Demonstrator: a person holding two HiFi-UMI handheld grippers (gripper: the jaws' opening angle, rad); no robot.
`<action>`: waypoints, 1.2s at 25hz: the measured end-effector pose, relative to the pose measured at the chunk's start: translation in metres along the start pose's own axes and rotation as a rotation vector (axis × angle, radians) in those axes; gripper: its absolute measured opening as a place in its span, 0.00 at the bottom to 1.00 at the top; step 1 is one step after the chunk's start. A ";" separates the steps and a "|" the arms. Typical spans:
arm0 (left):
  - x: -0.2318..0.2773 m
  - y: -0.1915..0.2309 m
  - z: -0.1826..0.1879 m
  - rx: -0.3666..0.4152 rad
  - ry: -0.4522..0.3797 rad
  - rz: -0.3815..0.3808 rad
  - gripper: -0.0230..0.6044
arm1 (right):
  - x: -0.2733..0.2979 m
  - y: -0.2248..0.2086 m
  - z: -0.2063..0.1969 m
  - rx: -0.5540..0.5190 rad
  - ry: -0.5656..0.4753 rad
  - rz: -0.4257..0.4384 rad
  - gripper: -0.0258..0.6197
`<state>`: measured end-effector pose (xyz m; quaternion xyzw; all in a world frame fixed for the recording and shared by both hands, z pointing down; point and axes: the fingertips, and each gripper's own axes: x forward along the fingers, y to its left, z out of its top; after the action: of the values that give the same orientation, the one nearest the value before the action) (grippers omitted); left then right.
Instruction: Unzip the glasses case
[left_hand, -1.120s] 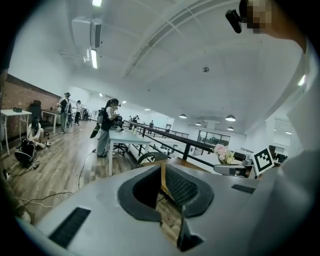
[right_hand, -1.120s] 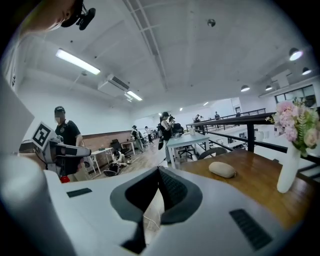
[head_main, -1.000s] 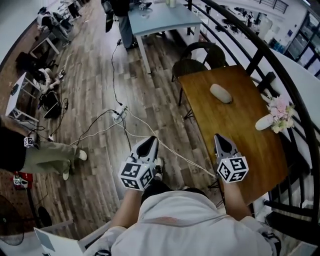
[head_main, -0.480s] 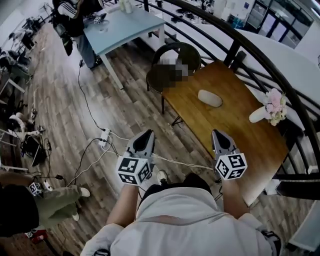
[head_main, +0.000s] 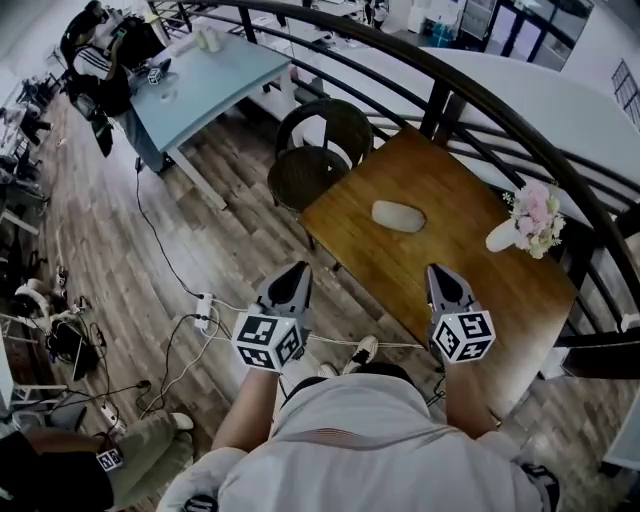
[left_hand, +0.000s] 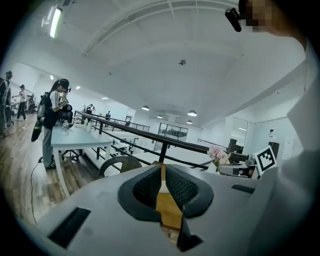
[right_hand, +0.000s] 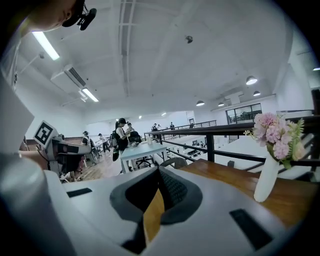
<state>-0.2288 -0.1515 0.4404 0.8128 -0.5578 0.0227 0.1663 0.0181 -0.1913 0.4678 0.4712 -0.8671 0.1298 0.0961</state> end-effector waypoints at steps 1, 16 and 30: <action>0.011 -0.003 0.005 0.009 0.003 -0.004 0.09 | 0.005 -0.008 0.004 0.002 -0.006 0.005 0.12; 0.124 -0.037 0.007 0.037 0.081 -0.117 0.09 | 0.037 -0.092 -0.014 -0.014 0.084 0.010 0.19; 0.177 -0.001 -0.015 -0.029 0.181 -0.177 0.09 | 0.162 -0.111 -0.095 -0.407 0.458 0.165 0.74</action>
<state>-0.1588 -0.3060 0.4937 0.8511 -0.4668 0.0730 0.2289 0.0288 -0.3471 0.6198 0.3288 -0.8666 0.0638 0.3700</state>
